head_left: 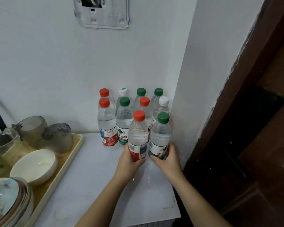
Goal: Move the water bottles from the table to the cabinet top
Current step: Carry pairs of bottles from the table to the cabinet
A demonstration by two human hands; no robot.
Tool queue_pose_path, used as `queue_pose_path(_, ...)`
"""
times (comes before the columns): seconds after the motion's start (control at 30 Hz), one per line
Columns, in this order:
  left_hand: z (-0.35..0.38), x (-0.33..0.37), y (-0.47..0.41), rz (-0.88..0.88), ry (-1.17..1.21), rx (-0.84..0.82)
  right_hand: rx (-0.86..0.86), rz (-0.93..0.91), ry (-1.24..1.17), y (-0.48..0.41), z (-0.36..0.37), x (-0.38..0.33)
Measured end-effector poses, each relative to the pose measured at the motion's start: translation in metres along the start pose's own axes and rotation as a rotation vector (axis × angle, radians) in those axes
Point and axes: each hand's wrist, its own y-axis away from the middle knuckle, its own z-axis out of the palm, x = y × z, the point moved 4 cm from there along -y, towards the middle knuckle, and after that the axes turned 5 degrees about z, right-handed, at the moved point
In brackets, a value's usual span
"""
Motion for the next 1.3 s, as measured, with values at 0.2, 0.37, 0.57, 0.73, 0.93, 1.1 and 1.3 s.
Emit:
queue_pose_path(0.2, 0.013, 0.009, -0.005, -0.028, -0.02, 0.025, -0.05, 0.009, -0.066, -0.009, -0.01, 0.006)
queue_pose_path(0.37, 0.022, 0.015, -0.01, -0.037, -0.039, 0.034, -0.111, -0.02, -0.031, -0.017, -0.015, 0.005)
queue_pose_path(0.57, 0.025, 0.013, -0.011, -0.077, -0.049, 0.054, -0.172, -0.054, -0.047, -0.023, -0.015, 0.007)
queue_pose_path(0.73, 0.024, 0.015, -0.007, -0.101, -0.068, 0.088, -0.188, -0.047, -0.085, -0.021, -0.013, 0.008)
queue_pose_path(0.93, 0.012, 0.011, 0.025, -0.106, -0.446, 0.117, -0.243, 0.038, 0.145, 0.006, -0.018, 0.02)
queue_pose_path(1.1, -0.005, 0.0, 0.088, -0.221, -0.928, 0.041, -0.345, -0.007, 0.726, 0.059, -0.027, 0.017)
queue_pose_path(1.3, -0.036, -0.013, 0.182, -0.276, -1.045, 0.106, -0.56, -0.288, 1.08, 0.125, 0.002, -0.006)
